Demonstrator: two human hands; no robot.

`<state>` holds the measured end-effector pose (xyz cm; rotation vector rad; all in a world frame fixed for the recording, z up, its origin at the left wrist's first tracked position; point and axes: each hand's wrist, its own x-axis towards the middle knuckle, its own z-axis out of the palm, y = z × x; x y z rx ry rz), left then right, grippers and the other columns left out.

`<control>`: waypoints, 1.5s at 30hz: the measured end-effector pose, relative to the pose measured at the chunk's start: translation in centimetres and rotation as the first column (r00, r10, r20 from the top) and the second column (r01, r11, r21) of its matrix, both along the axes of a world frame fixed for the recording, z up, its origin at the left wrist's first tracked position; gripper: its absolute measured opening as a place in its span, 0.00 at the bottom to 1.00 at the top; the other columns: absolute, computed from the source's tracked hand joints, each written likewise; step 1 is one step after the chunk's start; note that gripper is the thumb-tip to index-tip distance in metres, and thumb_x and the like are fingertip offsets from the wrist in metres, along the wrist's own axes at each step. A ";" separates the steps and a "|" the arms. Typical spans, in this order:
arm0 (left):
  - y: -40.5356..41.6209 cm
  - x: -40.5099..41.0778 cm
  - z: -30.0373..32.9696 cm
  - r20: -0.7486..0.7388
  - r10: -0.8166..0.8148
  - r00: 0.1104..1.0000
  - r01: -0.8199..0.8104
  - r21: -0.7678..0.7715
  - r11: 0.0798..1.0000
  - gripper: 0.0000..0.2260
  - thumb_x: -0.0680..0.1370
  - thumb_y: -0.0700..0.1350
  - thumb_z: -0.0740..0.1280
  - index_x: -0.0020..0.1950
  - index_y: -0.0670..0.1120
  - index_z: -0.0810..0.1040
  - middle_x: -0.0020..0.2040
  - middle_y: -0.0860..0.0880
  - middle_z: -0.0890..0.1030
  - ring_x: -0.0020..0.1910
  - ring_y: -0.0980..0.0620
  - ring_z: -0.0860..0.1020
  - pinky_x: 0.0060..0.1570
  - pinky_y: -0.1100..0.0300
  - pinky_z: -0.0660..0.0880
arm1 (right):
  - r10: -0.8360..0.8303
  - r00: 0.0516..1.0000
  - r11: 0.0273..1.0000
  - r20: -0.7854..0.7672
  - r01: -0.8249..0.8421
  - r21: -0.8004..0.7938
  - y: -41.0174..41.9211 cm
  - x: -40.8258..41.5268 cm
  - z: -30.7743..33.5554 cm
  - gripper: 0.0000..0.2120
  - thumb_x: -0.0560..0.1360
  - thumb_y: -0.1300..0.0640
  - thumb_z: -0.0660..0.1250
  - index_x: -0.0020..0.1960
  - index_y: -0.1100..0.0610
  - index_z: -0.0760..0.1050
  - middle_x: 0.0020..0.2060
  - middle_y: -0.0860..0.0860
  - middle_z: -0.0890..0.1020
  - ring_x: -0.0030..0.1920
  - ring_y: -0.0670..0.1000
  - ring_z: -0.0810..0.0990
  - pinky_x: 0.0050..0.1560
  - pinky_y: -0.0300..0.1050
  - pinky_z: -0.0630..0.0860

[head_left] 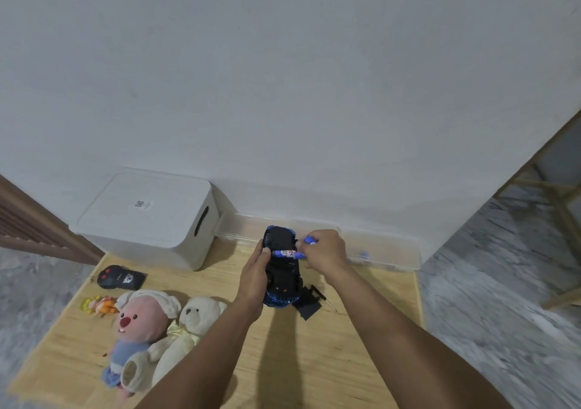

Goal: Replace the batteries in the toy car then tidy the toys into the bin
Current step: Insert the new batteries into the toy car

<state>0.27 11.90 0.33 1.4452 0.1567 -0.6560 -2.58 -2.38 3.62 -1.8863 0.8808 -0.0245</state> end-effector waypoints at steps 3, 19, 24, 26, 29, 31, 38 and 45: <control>0.2 0.2 0.4 -0.081 0.016 0.997 -0.019 -0.036 0.999 0.14 0.82 0.48 0.58 0.63 0.51 0.79 0.53 0.41 0.84 0.51 0.39 0.83 0.55 0.40 0.78 | -0.184 0.982 0.871 -0.039 0.181 0.456 -1.0 -0.3 1.0 0.06 0.78 0.64 0.63 0.47 0.61 0.79 0.42 0.56 0.80 0.39 0.52 0.80 0.33 0.43 0.78; -0.5 0.4 1.5 -0.081 -0.048 0.996 0.045 -0.038 0.998 0.12 0.81 0.47 0.63 0.59 0.42 0.78 0.47 0.41 0.84 0.41 0.42 0.83 0.37 0.52 0.80 | -0.014 1.000 0.913 -0.010 0.017 0.408 -1.8 -0.6 -0.8 0.27 0.64 0.49 0.79 0.30 0.51 0.58 0.27 0.49 0.56 0.29 0.50 0.52 0.29 0.44 0.52; -0.4 0.1 1.7 -0.088 -0.049 0.995 0.047 -0.026 0.999 0.11 0.81 0.46 0.63 0.58 0.42 0.79 0.46 0.41 0.85 0.40 0.42 0.83 0.37 0.52 0.80 | 0.023 1.000 0.944 0.003 -0.023 0.329 -1.7 -0.4 -1.2 0.23 0.64 0.51 0.79 0.32 0.55 0.64 0.26 0.48 0.59 0.23 0.47 0.56 0.26 0.41 0.55; -0.4 0.1 1.6 -0.087 -0.045 0.995 0.043 -0.024 0.999 0.11 0.81 0.47 0.63 0.58 0.42 0.79 0.46 0.41 0.85 0.41 0.42 0.83 0.38 0.52 0.80 | 0.024 1.000 0.960 0.012 -0.026 0.277 -1.5 -0.3 -1.3 0.25 0.64 0.51 0.80 0.29 0.54 0.62 0.24 0.47 0.60 0.24 0.48 0.58 0.28 0.42 0.56; -0.5 0.0 1.4 -0.081 -0.034 0.996 0.032 -0.027 0.999 0.12 0.82 0.47 0.63 0.58 0.41 0.79 0.47 0.40 0.84 0.42 0.41 0.83 0.38 0.52 0.80 | 0.020 0.999 0.974 0.041 -0.028 0.223 -1.2 -0.2 -1.7 0.22 0.64 0.52 0.79 0.28 0.55 0.65 0.24 0.48 0.63 0.26 0.49 0.62 0.30 0.42 0.59; -0.6 0.1 1.4 -0.071 -0.037 0.997 0.036 -0.021 0.999 0.12 0.82 0.46 0.62 0.59 0.42 0.79 0.47 0.40 0.84 0.42 0.41 0.83 0.39 0.52 0.80 | 0.017 0.999 0.980 0.051 -0.026 0.199 -1.1 -0.2 -1.8 0.18 0.63 0.52 0.79 0.32 0.58 0.71 0.27 0.51 0.66 0.30 0.51 0.65 0.34 0.44 0.62; -0.7 0.0 1.2 -0.040 -0.061 0.997 0.060 -0.007 0.998 0.10 0.81 0.45 0.64 0.59 0.42 0.79 0.47 0.40 0.84 0.41 0.42 0.84 0.36 0.52 0.80 | 0.010 1.000 0.993 0.010 -0.011 0.114 -1.0 -0.2 -1.8 0.21 0.63 0.50 0.79 0.32 0.56 0.67 0.28 0.51 0.67 0.31 0.51 0.66 0.33 0.44 0.62; -1.3 0.0 1.2 -0.078 -0.007 0.997 0.006 -0.011 1.000 0.09 0.81 0.44 0.64 0.57 0.42 0.79 0.46 0.39 0.84 0.41 0.40 0.83 0.41 0.49 0.81 | -0.037 0.998 0.965 -0.057 0.051 0.257 -1.3 -0.8 -0.4 0.14 0.72 0.50 0.69 0.35 0.58 0.72 0.29 0.49 0.64 0.28 0.49 0.61 0.30 0.42 0.59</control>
